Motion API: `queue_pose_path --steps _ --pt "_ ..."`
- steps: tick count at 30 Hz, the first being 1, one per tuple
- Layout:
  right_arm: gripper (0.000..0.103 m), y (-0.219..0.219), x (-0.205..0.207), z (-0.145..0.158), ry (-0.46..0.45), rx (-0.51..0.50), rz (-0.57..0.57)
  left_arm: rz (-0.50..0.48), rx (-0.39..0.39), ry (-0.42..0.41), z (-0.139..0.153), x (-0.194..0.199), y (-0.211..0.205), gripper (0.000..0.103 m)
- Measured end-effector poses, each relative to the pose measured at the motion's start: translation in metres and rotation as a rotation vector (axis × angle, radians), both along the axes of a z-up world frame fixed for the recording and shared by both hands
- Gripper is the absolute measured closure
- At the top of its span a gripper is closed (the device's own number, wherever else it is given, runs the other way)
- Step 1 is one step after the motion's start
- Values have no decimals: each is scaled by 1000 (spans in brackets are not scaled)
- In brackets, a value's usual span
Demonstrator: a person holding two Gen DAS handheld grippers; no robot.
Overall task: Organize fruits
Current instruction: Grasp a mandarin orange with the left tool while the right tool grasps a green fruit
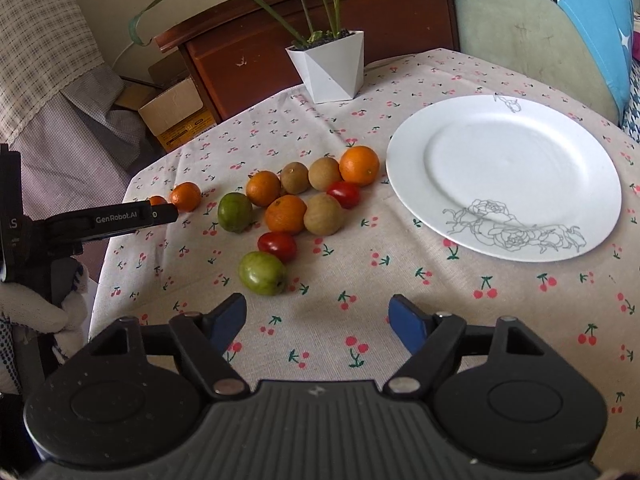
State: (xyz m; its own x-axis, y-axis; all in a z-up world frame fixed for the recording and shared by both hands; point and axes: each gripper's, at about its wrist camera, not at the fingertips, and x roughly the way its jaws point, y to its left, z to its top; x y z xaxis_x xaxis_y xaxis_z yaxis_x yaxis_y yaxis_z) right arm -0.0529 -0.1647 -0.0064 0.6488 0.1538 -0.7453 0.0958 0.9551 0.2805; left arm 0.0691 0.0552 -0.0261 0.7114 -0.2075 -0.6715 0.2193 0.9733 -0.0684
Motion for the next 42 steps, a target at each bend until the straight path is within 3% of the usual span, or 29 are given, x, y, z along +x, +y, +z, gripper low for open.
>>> queue_pose_path --steps 5,10,18,28,33,42 --pt "25 0 1 0 -16 6 4 -20 -39 -4 0 3 0 46" --pt "29 3 2 0 -35 10 20 -20 -66 0 0 6 2 63" --pt "38 13 5 0 -77 -11 70 -42 -40 -14 0 1 -5 77" --pt "57 18 14 -5 -102 -13 101 -62 -12 -22 1 -11 -14 77" --pt "73 22 15 -6 -115 -4 130 -80 -13 -17 5 -22 -21 77" --pt "74 23 9 1 -133 -6 157 -108 -21 1 11 -48 -39 77"
